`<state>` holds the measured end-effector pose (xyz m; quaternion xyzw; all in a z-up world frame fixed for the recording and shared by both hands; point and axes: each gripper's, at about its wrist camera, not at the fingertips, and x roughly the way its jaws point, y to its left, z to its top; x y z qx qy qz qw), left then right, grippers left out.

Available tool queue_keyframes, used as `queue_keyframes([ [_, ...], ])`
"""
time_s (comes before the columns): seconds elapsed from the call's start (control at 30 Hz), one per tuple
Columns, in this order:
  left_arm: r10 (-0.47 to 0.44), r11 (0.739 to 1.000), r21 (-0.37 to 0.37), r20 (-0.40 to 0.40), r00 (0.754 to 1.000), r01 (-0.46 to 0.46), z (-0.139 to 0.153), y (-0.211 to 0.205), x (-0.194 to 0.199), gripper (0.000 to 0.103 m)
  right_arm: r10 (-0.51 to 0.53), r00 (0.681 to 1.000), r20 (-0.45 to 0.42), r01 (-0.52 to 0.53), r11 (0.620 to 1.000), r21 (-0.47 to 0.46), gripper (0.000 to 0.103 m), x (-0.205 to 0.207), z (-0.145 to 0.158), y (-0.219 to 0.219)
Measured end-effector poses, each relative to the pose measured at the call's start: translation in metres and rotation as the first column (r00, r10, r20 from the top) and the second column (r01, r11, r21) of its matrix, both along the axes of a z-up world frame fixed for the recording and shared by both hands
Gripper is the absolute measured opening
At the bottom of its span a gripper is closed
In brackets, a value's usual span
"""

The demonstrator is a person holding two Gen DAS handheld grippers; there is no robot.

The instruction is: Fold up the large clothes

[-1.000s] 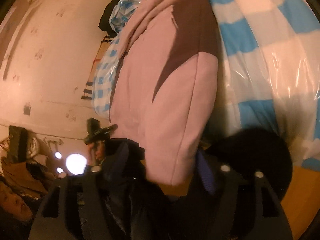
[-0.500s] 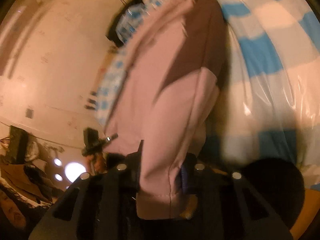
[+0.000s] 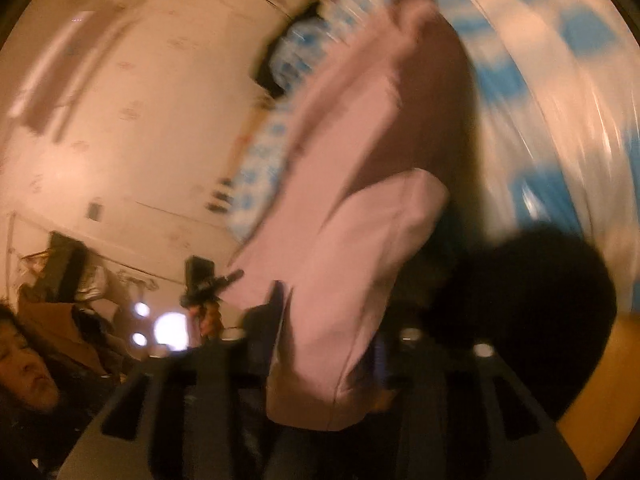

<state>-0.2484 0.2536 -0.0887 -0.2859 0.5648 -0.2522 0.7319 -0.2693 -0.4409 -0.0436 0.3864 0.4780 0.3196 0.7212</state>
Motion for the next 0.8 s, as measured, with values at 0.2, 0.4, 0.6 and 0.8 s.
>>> queue_keyframes([
  [0.2, -0.014, 0.999, 0.039, -0.049, 0.999, 0.016, -0.028, -0.012, -0.004, 0.056, 0.049, 0.998, -0.044, -0.053, 0.995, -0.087, 0.071, 0.002, -0.003, 0.01],
  [0.4, -0.03, 0.996, 0.086, 0.02, 0.999, 0.028, -0.022, -0.023, -0.005, 0.024, 0.085, 0.995, -0.043, -0.095, 0.95, -0.297, 0.058, -0.001, 0.001, 0.03],
  [0.6, 0.024, 1.0, 0.0, 0.13, 0.991, -0.025, 0.026, -0.006, -0.007, 0.013, -0.008, 0.999, 0.035, 0.01, 0.997, -0.081, 0.027, -0.012, -0.004, 0.0],
  [0.8, 0.059, 0.997, -0.069, 0.263, 0.963, -0.042, 0.089, 0.011, -0.006, 0.013, -0.101, 0.983, 0.154, 0.09, 0.993, 0.076, 0.027, -0.023, 0.036, -0.036],
])
